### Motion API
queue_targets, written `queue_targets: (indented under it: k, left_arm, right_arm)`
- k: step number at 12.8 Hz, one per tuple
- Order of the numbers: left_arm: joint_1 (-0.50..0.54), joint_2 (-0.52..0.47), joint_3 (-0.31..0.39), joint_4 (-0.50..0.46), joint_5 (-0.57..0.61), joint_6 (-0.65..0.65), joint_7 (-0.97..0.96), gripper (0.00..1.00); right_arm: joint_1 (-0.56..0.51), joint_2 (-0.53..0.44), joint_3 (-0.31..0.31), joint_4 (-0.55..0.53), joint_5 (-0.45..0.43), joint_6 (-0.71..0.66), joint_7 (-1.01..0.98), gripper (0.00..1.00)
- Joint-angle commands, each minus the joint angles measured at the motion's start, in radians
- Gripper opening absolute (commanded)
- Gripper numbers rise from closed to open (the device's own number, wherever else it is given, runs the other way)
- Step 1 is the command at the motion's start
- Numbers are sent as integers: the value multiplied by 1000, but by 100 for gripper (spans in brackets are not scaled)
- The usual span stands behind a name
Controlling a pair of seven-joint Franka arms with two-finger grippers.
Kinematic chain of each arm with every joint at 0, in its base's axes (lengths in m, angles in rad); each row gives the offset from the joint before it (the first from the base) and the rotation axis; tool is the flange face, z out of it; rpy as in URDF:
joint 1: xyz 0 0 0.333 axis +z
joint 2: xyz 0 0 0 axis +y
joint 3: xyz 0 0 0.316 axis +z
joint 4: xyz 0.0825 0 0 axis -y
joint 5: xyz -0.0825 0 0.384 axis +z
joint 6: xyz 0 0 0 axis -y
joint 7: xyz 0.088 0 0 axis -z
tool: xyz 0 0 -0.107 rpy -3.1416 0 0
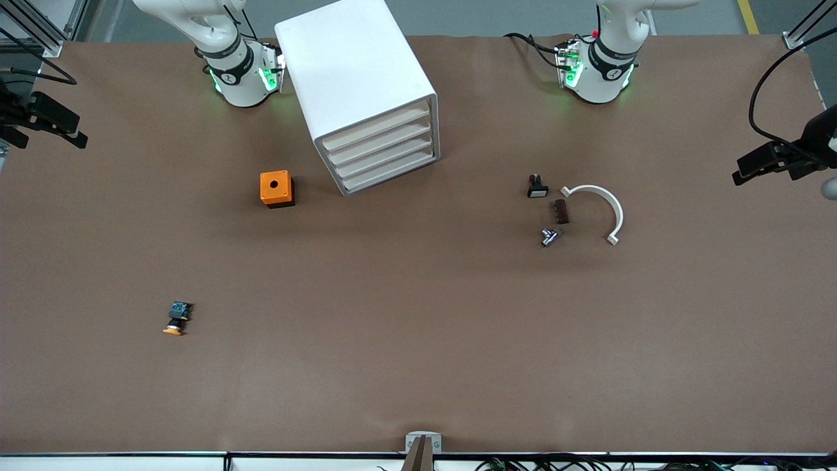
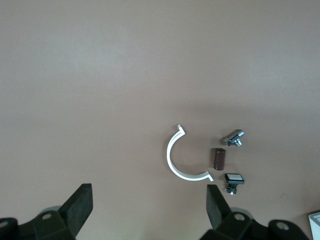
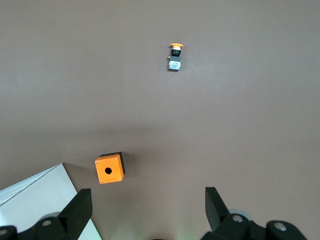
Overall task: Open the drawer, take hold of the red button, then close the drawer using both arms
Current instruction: 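Move the left gripper toward the white cabinet's drawer handle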
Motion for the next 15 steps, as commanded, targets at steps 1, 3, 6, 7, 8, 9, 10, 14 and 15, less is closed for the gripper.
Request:
queue_targets:
  k: [1,3,6,7,8,9,10,14,15]
  left_arm:
    - [9,82,0,20,24,6,14,100]
    - [9,143,0,20,29,6,11,100]
    - [-11,234,-3,22,31,8,-6,100]
    - [-13,255,-9,36,29,3,-11,100]
    - [-31,278,-10,43,17,-6,-29,100]
    - [-71,300,-10,59,15,-13,-76,100]
    - [-104,326,-12,91,3,-39,-163,100]
    - [-230,443,-10,220,-239,-142,-588,100]
    - [-255,466,-10,232,-302,-152,-724,100]
  right_arm:
    - [1,-14,0,-3,9,2,9,100]
    - [1,-14,0,-1,9,2,8,100]
    - [6,-16,3,-1,9,3,9,100]
    - [4,-16,1,-3,9,2,8,100]
    - [4,-16,1,-3,9,3,8,100]
    - [4,-16,1,-3,9,5,8,100]
    - [4,-16,1,-3,9,5,5,100]
    - [3,-16,1,-3,9,6,-5,100]
    - [3,-14,1,-3,9,6,-8,100]
